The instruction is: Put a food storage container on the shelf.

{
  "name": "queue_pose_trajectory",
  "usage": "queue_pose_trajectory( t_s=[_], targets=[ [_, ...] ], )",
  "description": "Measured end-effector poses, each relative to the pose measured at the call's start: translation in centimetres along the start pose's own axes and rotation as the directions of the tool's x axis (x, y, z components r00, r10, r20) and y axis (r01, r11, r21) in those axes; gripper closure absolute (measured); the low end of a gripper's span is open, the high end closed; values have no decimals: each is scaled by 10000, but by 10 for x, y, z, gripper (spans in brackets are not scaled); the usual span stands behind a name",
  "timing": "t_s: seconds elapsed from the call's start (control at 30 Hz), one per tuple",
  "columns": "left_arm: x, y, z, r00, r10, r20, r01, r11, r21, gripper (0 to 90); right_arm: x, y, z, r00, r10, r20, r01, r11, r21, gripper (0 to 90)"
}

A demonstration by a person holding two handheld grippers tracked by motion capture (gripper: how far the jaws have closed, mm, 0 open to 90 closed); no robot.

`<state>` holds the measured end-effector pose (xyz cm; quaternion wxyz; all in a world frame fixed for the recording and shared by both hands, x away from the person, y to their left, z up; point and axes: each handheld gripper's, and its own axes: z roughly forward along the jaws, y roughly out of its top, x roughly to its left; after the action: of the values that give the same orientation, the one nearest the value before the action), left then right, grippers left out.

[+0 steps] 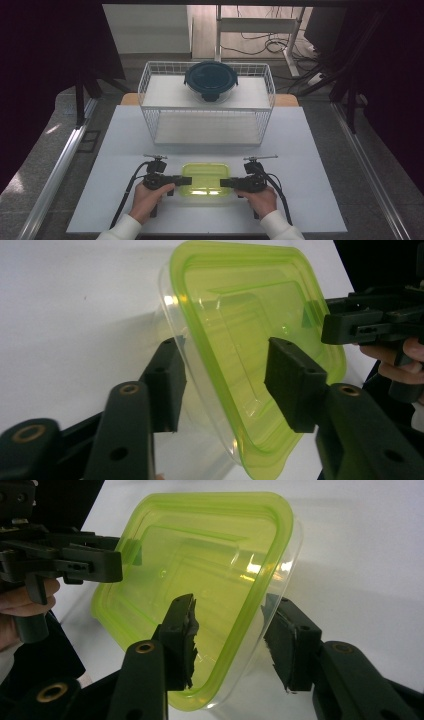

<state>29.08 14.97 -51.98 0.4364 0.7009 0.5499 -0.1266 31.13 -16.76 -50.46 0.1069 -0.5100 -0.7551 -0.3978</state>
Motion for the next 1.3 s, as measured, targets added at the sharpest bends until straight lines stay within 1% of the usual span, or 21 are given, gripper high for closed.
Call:
queue_pose_trajectory(
  t_s=[0.1,0.17,0.2,0.3,0.4,0.43,0.47,0.53,0.57,0.6,0.63,0.67,0.73,0.83,1.03,1.07,1.13,1.2,1.23,1.27,1.3],
  targets=[
    [0,-1,-2,9999,-137,71,138,9998,-127,538,0,-1,-1,9999,89,-48,-89,9999,-65,597],
    [-3,-3,-5,10000,-32,-86,31,9998,-180,574,0,-4,-4,9997,199,-151,-203,9995,-233,661],
    [-7,-4,-6,9998,20,-207,-27,9994,-347,586,1,-5,-5,9999,125,-24,-126,9996,-258,668],
    [-10,-5,-9,9997,94,-242,-105,9988,-482,626,3,-6,-6,9999,139,31,-138,9995,-279,686],
    [-16,-8,-14,9992,339,-228,-352,9977,-584,661,6,-7,-11,9998,-5,189,15,9986,-529,715],
    [-16,-8,-14,9992,339,-228,-352,9977,-584,670,6,-7,-11,9998,-5,189,15,9986,-529,715],
    [-17,-8,-15,9984,472,-307,-490,9969,-615,668,9,-6,-15,9997,-167,166,178,9975,-678,721],
    [-20,-9,-17,9968,676,-416,-701,9956,-617,665,10,-6,-16,9996,-258,130,266,9975,-658,725],
    [-20,-9,-18,9967,703,-403,-729,9951,-675,665,11,-6,-17,9992,-373,151,382,9970,-667,728],
    [-21,-9,-22,9956,863,-370,-888,9934,-725,665,14,-7,-19,9983,-569,152,578,9958,-706,738],
    [-21,-9,-22,9956,863,-370,-888,9934,-725,666,14,-7,-19,9983,-569,152,578,9958,-706,738],
    [-22,-9,-24,9953,900,-348,-925,9927,-770,666,17,-6,-21,9973,-727,82,731,9940,-816,742],
    [-24,-8,-28,9944,1009,-328,-1034,9907,-879,667,18,-6,-23,9969,-788,42,789,9933,-849,743],
    [-27,-8,-31,9932,1122,-295,-1147,9881,-1023,668,23,-5,-27,9945,-1040,87,1043,9891,-1036,743],
    [-34,-7,-38,9909,1323,-260,-1345,9835,-1208,673,29,-3,-34,9912,-1318,132,1324,9830,-1275,742],
    [-35,-6,-40,9898,1397,-292,-1423,9817,-1263,673,31,-2,-36,9896,-1431,161,1440,9811,-1294,743],
    [-36,-5,-41,9892,1436,-309,-1464,9805,-1308,674,33,-1,-36,9890,-1468,186,1480,9796,-1363,743],
    [-37,-4,-43,9876,1531,-347,-1564,9780,-1377,674,37,1,-38,9853,-1687,275,1709,9753,-1403,742],
    [-39,-4,-45,9878,1511,-367,-1548,9777,-1421,674,37,1,-38,9853,-1687,275,1709,9753,-1403,742],
    [-40,-3,-47,9864,1592,-408,-1635,9761,-1435,679,38,1,-39,9847,-1718,303,1744,9743,-1424,741],
    [-42,-2,-48,9848,1632,-589,-1703,9741,-1488,718,40,2,-40,9826,-1819,382,1855,9723,-1421,739]
  ],
)
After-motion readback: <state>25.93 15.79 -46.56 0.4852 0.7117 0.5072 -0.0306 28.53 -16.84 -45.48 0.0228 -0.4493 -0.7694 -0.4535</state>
